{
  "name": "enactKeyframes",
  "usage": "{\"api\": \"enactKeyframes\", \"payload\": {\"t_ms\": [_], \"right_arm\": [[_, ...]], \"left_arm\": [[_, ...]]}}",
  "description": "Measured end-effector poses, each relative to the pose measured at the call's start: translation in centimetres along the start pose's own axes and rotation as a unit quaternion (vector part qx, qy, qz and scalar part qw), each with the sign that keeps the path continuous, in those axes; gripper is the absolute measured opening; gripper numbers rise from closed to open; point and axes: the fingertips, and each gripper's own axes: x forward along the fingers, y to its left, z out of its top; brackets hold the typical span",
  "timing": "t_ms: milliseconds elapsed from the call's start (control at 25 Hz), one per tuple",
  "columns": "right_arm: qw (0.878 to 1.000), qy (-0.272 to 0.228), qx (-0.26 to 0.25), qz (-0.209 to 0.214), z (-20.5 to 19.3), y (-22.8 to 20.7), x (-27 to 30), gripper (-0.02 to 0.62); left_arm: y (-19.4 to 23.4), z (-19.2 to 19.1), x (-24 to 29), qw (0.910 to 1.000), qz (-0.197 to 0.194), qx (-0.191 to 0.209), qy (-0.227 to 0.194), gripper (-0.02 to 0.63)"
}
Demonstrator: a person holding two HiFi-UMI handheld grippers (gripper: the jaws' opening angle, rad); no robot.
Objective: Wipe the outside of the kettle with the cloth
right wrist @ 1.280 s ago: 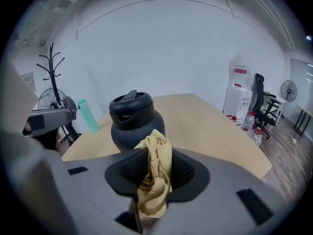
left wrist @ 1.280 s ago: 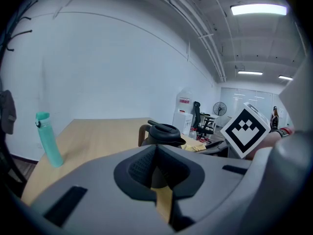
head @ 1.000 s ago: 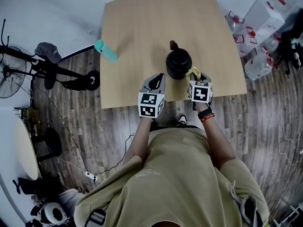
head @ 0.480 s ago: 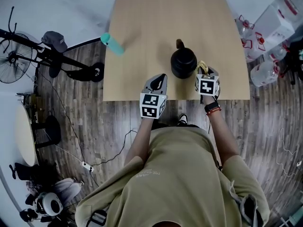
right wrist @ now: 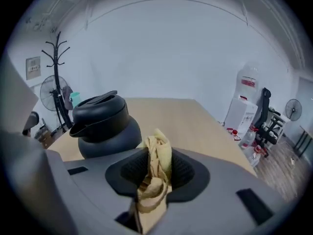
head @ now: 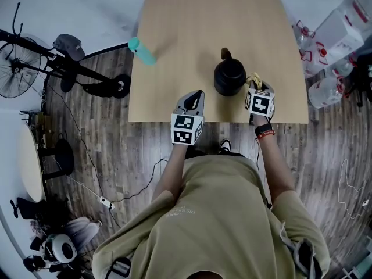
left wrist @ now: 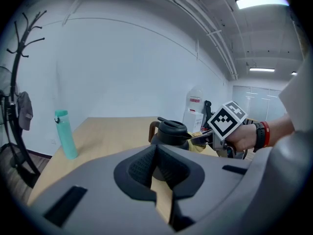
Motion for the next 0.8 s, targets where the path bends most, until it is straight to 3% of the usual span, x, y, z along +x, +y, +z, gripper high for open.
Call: {"api": "enactKeyframes", "payload": {"t_ms": [360,800], "right_arm": [[0.998,0.011,0.067,-0.008,-3.2,2.3,-3.0,0.118],[0.989,0.033,0.130,0.070,-5.5,12.7,-3.8,0.120]], "left_arm": [[1.4,0.8,1.0,0.9989,-0.045,0.016,-0.002,0.025],[5.3,1.6,0.4,0.9969,-0.071,0.029,-0.015,0.025]]}}
